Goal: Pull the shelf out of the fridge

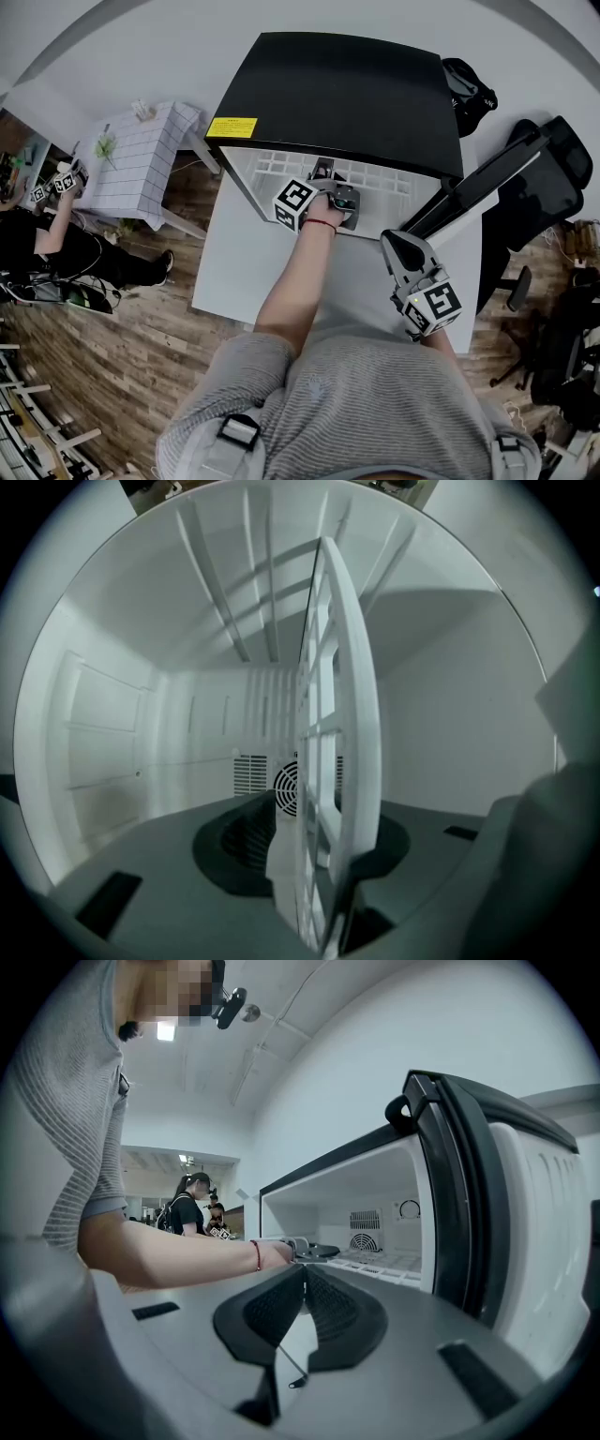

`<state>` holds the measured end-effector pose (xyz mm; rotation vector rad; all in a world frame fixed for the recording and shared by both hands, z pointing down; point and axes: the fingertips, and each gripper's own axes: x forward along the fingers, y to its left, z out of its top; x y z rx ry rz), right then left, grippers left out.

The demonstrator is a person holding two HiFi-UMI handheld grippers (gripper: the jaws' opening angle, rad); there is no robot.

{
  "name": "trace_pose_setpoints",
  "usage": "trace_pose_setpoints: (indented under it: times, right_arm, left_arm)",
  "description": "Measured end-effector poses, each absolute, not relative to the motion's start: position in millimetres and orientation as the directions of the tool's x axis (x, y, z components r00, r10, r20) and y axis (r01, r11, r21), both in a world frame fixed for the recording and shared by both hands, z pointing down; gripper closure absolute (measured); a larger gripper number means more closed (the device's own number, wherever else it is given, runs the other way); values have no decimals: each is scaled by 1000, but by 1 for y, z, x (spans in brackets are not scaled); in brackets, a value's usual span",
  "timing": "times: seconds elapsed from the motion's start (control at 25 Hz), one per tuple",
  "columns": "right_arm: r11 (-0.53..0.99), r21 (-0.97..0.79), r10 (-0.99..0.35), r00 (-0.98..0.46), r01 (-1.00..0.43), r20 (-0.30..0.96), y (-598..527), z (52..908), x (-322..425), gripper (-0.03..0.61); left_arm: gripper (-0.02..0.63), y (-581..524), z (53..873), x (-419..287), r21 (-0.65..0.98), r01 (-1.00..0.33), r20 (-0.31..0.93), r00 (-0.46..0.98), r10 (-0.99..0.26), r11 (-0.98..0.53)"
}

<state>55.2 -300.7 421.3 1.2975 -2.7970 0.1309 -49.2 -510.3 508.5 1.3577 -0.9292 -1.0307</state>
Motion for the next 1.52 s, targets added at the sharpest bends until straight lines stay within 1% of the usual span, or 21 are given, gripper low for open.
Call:
trace_pose_setpoints:
  times: [0.2, 0.28, 0.32, 0.44, 0.8, 1.52]
  right_arm:
    - [659, -64, -744, -662, -750, 93, -298, 426, 52, 565]
    - [667, -65, -737, -670, -742, 93, -297, 427, 50, 565]
    - [670, -65, -734, -673, -739, 91, -296, 426, 49, 565]
    - [679, -62, -727, -681, -732, 87, -295, 424, 48, 565]
    - [686, -54, -723, -689, -725, 61, -295, 417, 50, 565]
    - [663, -47, -745, -665, -747, 44, -295, 404, 51, 565]
  left_arm:
    - [466, -511, 510, -50, 999, 7, -34, 296, -954, -34]
    - [481, -512, 510, -52, 1000, 5, -31, 281, -959, -31]
    - [496, -512, 509, -52, 999, 10, -35, 274, -961, -34]
    - [573, -513, 503, -53, 998, 30, -60, 267, -962, -54]
    - [578, -512, 503, -53, 998, 30, -67, 270, -961, -61]
    - [578, -510, 502, -54, 1000, 14, -29, 274, -961, -26]
